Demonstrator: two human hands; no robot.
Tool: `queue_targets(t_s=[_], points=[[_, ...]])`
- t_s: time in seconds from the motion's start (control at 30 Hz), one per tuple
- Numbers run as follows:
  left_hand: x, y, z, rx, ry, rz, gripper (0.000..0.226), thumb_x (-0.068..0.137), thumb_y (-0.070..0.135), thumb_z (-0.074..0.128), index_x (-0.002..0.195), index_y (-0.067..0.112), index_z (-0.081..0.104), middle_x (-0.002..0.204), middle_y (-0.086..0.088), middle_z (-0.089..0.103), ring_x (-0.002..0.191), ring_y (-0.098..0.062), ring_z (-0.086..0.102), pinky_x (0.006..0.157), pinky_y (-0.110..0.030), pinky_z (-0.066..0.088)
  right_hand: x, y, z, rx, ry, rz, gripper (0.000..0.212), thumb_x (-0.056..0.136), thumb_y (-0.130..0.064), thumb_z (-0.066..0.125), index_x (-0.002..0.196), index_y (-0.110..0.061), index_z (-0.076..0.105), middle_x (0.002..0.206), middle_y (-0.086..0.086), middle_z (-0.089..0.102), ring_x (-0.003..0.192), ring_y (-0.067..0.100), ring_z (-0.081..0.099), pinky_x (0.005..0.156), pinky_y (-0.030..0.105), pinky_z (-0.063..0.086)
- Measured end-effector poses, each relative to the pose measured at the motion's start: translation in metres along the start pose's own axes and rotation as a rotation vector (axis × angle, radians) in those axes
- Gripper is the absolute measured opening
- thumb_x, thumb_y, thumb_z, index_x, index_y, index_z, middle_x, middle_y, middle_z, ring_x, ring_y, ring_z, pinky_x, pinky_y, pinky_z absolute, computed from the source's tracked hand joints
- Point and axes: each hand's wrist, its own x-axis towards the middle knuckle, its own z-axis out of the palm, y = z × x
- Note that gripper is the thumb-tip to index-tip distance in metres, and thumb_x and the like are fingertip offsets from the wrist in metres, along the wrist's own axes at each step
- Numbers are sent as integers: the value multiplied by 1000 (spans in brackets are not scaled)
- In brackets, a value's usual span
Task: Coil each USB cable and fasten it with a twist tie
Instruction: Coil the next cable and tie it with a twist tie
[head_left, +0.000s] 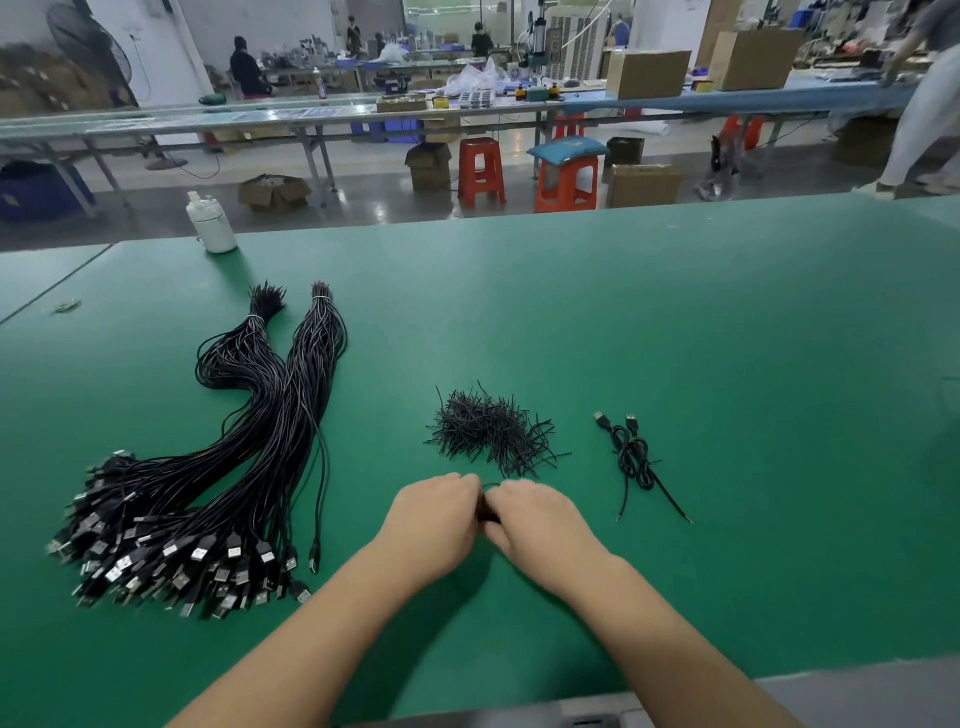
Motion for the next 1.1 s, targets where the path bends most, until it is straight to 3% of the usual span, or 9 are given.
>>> queue_targets(t_s=[0.1, 0.17, 0.27, 0.37, 0.53, 0.8, 0.93, 1.0, 1.1], points=[[1, -8, -4, -94, -3, -81, 9, 94, 27, 49, 92, 20, 54, 96, -3, 66, 93, -28, 63, 70, -35, 45, -1, 3, -7, -122, 266, -70, 39, 80, -34, 77, 112, -15, 66, 128, 9, 59, 129, 31, 49, 108, 47, 40], [4, -19, -9, -234, 15, -186, 9, 90, 23, 54, 90, 22, 63, 92, 0, 70, 90, -24, 64, 76, -33, 51, -3, 0, -8, -98, 416, -95, 41, 75, -19, 77, 114, -16, 65, 136, 12, 55, 134, 36, 45, 113, 51, 35], [4, -31, -17, -605, 18, -338, 10, 89, 15, 61, 82, 16, 66, 80, -2, 73, 74, -19, 68, 62, -28, 52, -6, -4, -8, 15, 467, -159, 52, 69, -4, 75, 118, -19, 63, 122, 6, 58, 109, 27, 56, 95, 41, 49], [-1, -33, -25, -1060, -66, -387, 9, 92, 7, 63, 84, 9, 66, 73, -8, 74, 72, -16, 71, 46, -24, 46, -10, -4, -8, 91, 344, -121, 61, 78, -1, 69, 133, -23, 54, 121, 1, 55, 85, 23, 61, 69, 38, 55], [-6, -28, -30, -1417, -230, -379, 10, 92, 4, 63, 84, 9, 66, 70, -3, 69, 72, -15, 70, 44, -20, 42, -11, -4, -13, 90, 402, -123, 54, 80, -8, 73, 130, -23, 57, 113, 0, 59, 80, 20, 63, 62, 34, 55], [-9, -23, -22, -1396, -150, -298, 12, 92, -4, 60, 83, 4, 61, 58, -5, 58, 48, -10, 49, 49, -21, 37, -13, -2, -10, 214, 443, -63, 30, 78, -31, 82, 105, -19, 73, 100, -1, 61, 72, 15, 60, 55, 31, 55], [-10, -21, -20, -1351, -87, -188, 15, 92, -6, 57, 84, 6, 60, 61, -3, 55, 52, -12, 39, 51, -24, 29, -9, -3, -4, 409, 408, 13, 18, 90, -30, 70, 100, -15, 73, 112, -5, 66, 88, 15, 65, 77, 32, 55], [-10, -21, -19, -1302, -63, -144, 17, 93, -3, 58, 82, 9, 59, 61, 1, 50, 55, -13, 36, 52, -27, 27, -9, -5, -3, 523, 365, 38, 19, 94, -32, 65, 100, -15, 71, 101, -6, 68, 90, 14, 63, 80, 33, 51], [-10, -20, -17, -1175, 12, -108, 16, 94, 3, 60, 83, 14, 61, 64, 10, 54, 59, -9, 41, 56, -24, 34, -8, -8, -5, 720, 287, 158, 18, 97, -29, 61, 83, -19, 67, 74, -7, 62, 70, 14, 62, 65, 29, 50]])
